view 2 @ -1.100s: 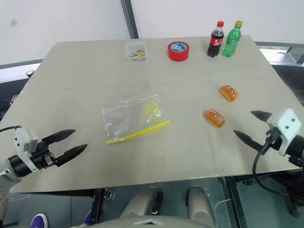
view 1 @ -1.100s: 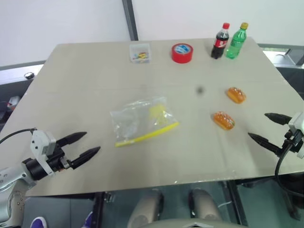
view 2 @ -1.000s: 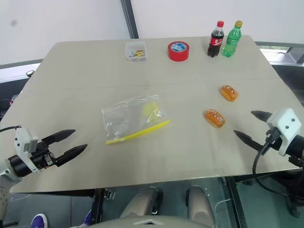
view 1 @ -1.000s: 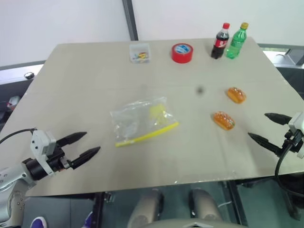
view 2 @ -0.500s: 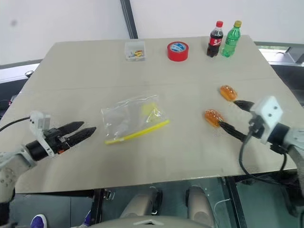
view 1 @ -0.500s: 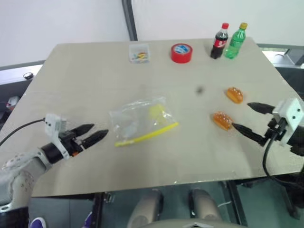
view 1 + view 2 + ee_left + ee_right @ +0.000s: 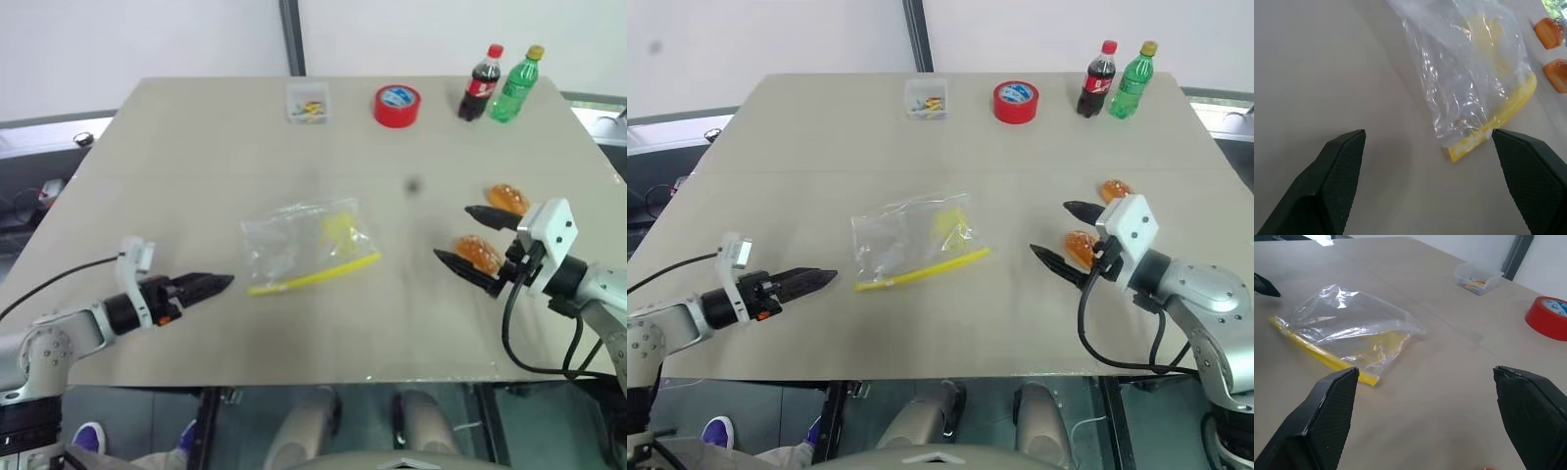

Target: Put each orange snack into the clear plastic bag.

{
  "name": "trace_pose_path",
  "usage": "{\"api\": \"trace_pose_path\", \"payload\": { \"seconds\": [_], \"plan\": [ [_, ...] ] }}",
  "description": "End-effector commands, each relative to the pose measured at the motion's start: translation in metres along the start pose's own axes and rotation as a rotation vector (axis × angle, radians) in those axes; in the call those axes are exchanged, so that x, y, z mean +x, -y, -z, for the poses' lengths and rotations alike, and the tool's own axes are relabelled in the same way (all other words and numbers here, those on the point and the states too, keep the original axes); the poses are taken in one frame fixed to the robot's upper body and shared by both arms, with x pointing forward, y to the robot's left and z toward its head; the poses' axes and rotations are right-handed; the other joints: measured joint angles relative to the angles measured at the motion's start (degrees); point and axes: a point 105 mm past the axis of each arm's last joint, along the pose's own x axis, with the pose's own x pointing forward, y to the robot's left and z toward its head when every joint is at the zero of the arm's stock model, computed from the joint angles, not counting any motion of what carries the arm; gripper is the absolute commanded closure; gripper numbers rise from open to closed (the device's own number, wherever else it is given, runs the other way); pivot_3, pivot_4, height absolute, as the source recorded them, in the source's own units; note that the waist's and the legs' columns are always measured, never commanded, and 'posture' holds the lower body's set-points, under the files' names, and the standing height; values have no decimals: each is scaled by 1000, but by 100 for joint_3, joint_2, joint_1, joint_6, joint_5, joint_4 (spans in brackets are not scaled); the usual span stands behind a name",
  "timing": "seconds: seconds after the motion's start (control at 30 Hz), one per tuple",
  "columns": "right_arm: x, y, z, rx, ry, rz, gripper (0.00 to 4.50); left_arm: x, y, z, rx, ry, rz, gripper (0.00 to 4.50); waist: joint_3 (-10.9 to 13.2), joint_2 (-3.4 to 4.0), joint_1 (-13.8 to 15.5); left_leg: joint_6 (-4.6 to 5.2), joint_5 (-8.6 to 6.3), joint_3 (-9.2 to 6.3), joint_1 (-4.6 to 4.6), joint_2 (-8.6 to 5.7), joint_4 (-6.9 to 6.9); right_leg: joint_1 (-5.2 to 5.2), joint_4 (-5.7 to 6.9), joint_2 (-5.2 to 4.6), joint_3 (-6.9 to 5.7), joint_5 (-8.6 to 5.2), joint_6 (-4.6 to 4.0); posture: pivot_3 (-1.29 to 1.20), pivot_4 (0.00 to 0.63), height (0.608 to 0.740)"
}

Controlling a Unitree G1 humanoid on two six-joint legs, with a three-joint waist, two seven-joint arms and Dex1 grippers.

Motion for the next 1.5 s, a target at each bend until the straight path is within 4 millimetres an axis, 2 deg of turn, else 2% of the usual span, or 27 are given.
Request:
{"api": "trace_pose_path", "payload": {
  "seconds": [0.03, 0.2, 0.3, 0.53, 0.57, 0.6, 0.8, 0.87, 1.03, 1.17, 1.33, 1.5],
  "plan": [
    [-2, -3, -11, -50, 32, 10, 0, 10, -2, -8, -49, 29, 34, 104, 0, 1, 14, 3, -2, 4, 3, 0, 1, -1, 4, 1, 6, 0, 0, 0, 150, 740],
    [-1, -12, -9, -45, 30, -8, 0, 50, -7, -13, -138, 33, 120, 104, -4, 2, 121, 25, -14, 26, 19, 0, 11, -2, 21, 11, 8, 1, 2, 0, 150, 740],
    [-2, -19, -9, -40, 25, -26, 0, 72, -4, -9, -154, -18, 193, 104, -8, 3, 123, 2, 0, 30, 18, 0, 11, -1, 21, 11, 11, 1, 2, 0, 150, 740],
    [-19, -40, -10, -45, -5, -112, 0, 96, 4, -2, -204, -122, 334, 104, -21, 8, 119, 4, -1, 36, 18, -4, 10, 0, 19, 7, 15, 1, 4, 0, 150, 740],
    [-21, -43, -10, -50, -12, -123, 0, 99, 6, -2, -217, -132, 348, 618, -25, 9, 124, 6, -2, 36, 18, -5, 11, 0, 19, 8, 15, 1, 4, 0, 150, 740],
    [-23, -45, -10, -53, -16, -129, 0, 101, 7, -2, -225, -139, 357, 813, -27, 9, 128, 6, -2, 34, 18, -6, 12, 2, 19, 8, 12, 0, 5, 0, 150, 740],
    [-24, -49, -11, -72, -19, -134, 0, 115, 23, -3, -318, -177, 442, 3746, -34, 13, 108, 26, -14, 35, 20, -6, 16, 3, 22, 11, 13, 0, 7, 0, 150, 740],
    [-20, -51, -11, -80, -18, -144, 0, 116, 25, -6, -358, -173, 448, 4408, -45, 25, 120, 27, -14, 33, 20, -6, 16, 4, 24, 10, 11, 0, 7, 0, 150, 740],
    [-4, -55, -7, -157, -33, -173, 0, 105, 39, -24, -483, -126, 519, 4408, -49, 26, 85, 29, -15, 35, 27, -5, 20, 7, 28, 13, 14, -1, 10, 0, 150, 740],
    [22, -58, 15, -358, -95, -226, 0, 85, 60, -51, -584, -70, 633, 4408, -33, -7, -26, 5, -1, 35, 17, -6, 20, -6, 28, 17, 14, -3, 13, 0, 150, 740],
    [57, -55, 32, -503, -87, -136, 0, 73, 78, -70, -590, -11, 694, 4408, -36, -15, -78, 0, 2, 35, -10, -5, 28, -39, 38, 16, 20, -2, 10, 0, 150, 740],
    [92, -45, 33, -562, -61, 27, 0, 69, 91, -82, -554, 43, 731, 4408, -38, -19, -69, -5, 4, 55, -10, -1, 27, -60, 61, 18, 49, -1, 8, 0, 150, 740]
  ]
}}
